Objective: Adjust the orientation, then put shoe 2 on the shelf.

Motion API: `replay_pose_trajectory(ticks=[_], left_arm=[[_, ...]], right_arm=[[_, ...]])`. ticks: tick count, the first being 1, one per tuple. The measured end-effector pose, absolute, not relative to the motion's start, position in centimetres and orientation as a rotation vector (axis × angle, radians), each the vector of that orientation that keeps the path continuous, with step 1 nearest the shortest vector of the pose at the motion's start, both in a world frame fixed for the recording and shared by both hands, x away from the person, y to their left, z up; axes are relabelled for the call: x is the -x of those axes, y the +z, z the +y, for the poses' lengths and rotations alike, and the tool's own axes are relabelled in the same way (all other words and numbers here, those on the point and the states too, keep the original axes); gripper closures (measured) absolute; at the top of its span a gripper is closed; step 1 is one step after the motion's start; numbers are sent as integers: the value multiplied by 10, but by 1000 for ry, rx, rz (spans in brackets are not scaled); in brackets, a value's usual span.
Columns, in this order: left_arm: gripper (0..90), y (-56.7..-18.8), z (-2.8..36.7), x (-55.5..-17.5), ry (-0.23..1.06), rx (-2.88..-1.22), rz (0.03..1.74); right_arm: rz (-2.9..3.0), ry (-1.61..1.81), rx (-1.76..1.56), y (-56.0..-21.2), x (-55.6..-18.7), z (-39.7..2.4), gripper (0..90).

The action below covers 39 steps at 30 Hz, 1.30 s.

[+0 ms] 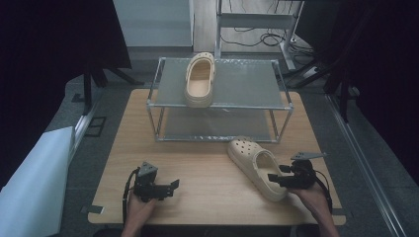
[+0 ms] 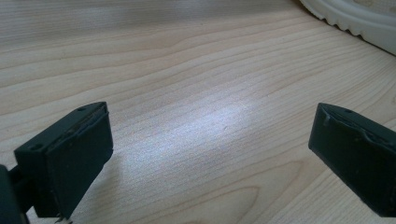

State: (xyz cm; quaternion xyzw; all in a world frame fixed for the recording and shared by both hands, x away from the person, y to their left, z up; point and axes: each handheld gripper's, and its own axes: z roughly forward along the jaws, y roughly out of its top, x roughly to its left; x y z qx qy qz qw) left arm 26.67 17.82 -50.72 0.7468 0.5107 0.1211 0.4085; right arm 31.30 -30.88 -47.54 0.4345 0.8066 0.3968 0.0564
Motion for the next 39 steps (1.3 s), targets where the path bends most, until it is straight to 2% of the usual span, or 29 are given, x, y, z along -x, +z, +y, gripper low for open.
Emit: replay_pose_trajectory(ticks=[20,33,35,39], left_arm=[[0,-507,175,-265,300,-1893,1274],[0,-508,175,-266,303,-1899,1284],[0,-508,175,-266,302,-1897,1284],[0,-508,175,-266,300,-1898,1282]], right_arm=[[2569,1171,-1195,-487,-287,-267,295],[2372,1139,-1475,-483,-308,-273,156],[2356,1136,-1487,-482,-311,-271,164],[2315,1125,-1517,-480,-317,-266,253]])
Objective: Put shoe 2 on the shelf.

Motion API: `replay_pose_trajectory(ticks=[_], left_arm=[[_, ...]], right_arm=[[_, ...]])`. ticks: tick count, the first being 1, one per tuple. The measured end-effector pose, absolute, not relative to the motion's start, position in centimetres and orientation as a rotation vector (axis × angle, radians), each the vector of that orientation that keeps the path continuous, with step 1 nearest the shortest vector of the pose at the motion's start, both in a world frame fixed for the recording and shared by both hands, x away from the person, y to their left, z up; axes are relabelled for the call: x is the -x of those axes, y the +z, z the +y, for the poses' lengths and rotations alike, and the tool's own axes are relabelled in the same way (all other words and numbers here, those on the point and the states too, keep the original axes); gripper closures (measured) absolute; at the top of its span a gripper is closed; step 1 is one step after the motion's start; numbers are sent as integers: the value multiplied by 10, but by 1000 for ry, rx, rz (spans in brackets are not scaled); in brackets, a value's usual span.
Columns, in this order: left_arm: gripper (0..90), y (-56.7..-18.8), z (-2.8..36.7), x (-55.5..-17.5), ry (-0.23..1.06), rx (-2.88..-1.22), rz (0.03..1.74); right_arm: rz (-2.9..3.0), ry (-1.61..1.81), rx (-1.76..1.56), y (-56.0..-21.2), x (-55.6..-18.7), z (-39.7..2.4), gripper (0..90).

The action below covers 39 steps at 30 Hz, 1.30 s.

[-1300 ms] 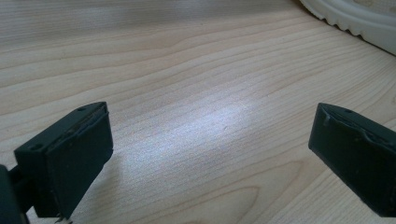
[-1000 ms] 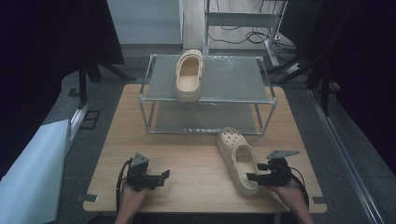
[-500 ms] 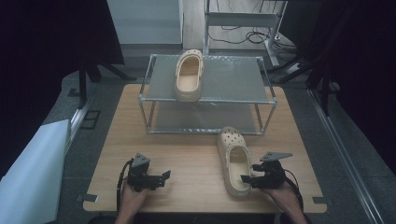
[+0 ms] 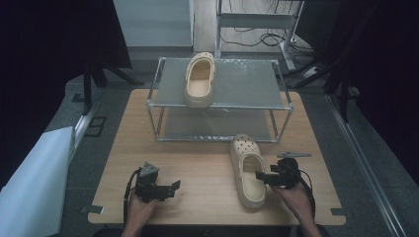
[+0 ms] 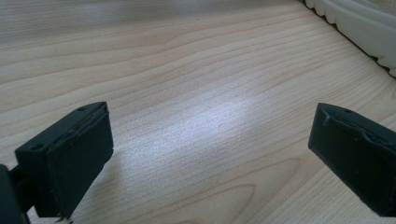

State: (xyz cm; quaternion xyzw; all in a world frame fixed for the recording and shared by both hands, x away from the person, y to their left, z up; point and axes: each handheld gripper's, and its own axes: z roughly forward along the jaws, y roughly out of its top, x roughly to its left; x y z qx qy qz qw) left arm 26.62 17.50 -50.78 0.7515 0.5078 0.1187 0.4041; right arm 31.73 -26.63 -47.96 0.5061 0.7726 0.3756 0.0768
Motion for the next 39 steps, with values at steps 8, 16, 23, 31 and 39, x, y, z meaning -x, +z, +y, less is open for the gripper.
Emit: replay_pose_trajectory(ticks=[8,16,23,31,39], left_arm=[[0,-508,176,-267,290,-1895,1283],[1,-509,174,-267,284,-1907,1275],[3,-510,173,-268,285,-1912,1272],[4,-510,173,-268,283,-1918,1272],[4,-510,174,-269,283,-1909,1283]], right_arm=[[2280,1103,-1525,-475,-329,-256,482],[2245,979,-1474,-472,-331,-243,672],[2204,985,-1507,-472,-335,-252,739],[2180,1131,-1639,-474,-342,-271,750],[2163,1239,-1728,-474,-345,-282,753]])
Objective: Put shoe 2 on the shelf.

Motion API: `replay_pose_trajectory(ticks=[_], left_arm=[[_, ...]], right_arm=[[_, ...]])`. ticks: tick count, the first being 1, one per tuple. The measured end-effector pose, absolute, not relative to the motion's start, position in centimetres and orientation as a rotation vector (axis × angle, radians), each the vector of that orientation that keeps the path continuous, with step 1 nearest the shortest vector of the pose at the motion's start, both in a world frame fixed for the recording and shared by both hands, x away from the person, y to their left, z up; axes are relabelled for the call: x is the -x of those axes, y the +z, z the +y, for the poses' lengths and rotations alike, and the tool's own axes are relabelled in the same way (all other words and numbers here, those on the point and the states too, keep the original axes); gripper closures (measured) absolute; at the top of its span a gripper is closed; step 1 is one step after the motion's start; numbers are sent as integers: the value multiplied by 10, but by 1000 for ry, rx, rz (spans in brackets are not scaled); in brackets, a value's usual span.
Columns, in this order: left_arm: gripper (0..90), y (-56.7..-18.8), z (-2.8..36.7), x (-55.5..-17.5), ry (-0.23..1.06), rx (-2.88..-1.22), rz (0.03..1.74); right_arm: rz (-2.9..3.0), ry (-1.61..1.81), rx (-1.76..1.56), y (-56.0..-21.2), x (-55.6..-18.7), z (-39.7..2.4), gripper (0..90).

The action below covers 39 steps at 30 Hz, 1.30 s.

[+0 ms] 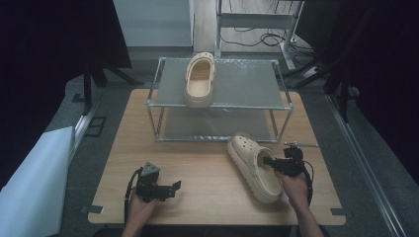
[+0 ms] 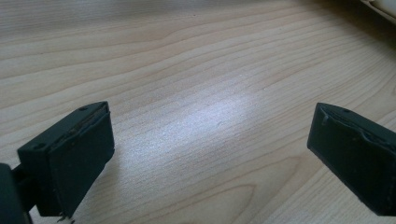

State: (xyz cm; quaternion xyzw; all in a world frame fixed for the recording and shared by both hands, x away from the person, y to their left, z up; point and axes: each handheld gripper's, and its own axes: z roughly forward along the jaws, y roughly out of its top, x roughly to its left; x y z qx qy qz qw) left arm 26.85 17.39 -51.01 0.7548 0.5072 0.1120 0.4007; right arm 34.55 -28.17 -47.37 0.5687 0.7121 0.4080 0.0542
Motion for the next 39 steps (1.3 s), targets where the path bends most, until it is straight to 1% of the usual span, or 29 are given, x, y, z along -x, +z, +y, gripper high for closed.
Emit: replay_pose_trajectory(ticks=[3,13,21,30,39], left_arm=[[3,-510,175,-269,290,-1905,1296],[0,-512,176,-269,382,-1978,1338],[0,-513,176,-270,388,-1987,1348],[0,-514,173,-269,412,-2026,1345],[0,-515,172,-269,404,-2033,1334]], right_arm=[[2170,1294,-1756,-474,-346,-285,752],[2179,1396,-1756,-467,-342,-289,752],[2162,1481,-1757,-455,-338,-291,751],[2154,1526,-1731,-433,-336,-289,751],[2143,1571,-1726,-412,-336,-290,749]])
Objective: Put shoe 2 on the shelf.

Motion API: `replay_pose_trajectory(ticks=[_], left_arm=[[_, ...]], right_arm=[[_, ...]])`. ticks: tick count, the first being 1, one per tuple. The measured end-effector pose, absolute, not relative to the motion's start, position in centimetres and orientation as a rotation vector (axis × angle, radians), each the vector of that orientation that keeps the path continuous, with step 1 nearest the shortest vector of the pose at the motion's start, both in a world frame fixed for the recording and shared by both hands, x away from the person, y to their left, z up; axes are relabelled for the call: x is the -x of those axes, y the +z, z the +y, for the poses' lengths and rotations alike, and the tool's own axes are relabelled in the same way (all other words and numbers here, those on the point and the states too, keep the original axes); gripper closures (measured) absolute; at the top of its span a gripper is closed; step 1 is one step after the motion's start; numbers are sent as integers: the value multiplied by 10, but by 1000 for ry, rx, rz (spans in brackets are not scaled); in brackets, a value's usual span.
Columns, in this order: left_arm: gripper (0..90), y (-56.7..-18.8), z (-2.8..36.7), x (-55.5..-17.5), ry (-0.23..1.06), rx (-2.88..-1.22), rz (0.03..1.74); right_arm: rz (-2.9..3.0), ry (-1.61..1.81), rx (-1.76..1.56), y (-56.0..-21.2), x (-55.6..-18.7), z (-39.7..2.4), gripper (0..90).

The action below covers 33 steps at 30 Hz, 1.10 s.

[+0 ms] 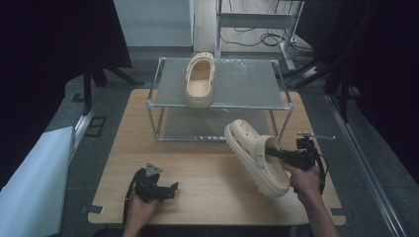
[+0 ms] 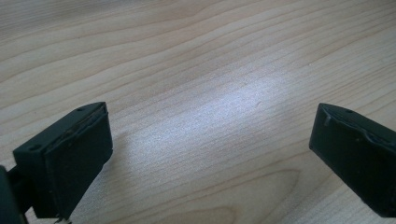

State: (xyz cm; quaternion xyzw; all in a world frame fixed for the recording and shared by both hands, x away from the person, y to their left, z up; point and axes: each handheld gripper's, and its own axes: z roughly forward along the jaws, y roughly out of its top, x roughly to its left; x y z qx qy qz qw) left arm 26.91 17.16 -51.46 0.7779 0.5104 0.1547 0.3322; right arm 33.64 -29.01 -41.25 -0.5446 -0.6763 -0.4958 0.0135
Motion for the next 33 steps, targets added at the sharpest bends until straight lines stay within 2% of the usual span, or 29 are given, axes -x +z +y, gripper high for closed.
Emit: replay_pose_trajectory(ticks=[33], left_arm=[[0,-517,168,-271,339,-2039,1296]], right_arm=[[-1926,-1651,1673,-340,-352,-285,749]])
